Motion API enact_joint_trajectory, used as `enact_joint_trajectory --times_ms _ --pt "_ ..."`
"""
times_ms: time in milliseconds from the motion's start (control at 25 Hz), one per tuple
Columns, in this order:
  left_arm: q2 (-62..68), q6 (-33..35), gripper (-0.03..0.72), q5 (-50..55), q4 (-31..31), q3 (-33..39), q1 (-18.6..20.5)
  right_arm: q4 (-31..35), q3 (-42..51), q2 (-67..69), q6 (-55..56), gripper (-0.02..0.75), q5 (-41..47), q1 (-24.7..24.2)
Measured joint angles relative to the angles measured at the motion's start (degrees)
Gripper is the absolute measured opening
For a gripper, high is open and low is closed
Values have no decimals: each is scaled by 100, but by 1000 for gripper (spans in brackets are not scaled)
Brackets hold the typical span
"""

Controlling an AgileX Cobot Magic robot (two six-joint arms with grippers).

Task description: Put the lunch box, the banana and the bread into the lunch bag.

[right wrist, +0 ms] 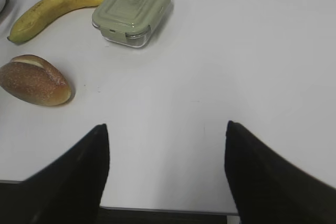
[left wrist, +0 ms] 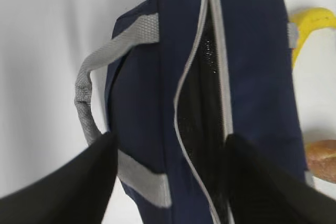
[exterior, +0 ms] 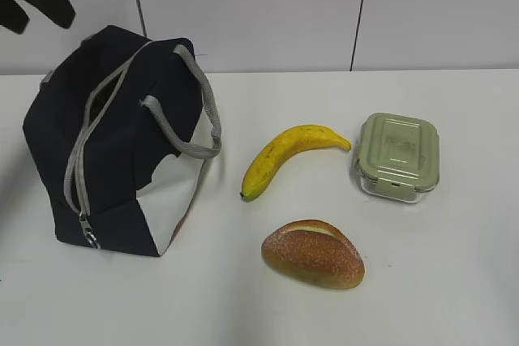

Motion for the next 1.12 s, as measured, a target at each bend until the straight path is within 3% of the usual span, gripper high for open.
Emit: enact_joint_trajectory --times_ms 520,720,1120 --pt "1088 32 170 -27 75 -135 0 0 0 0 0 509 -11 0" --pt "1142 32 4 -37 75 -148 0 0 0 0 0 509 -11 0" --pt "1142 32 -3 -37 -76 -150 0 0 0 0 0 509 -11 0"
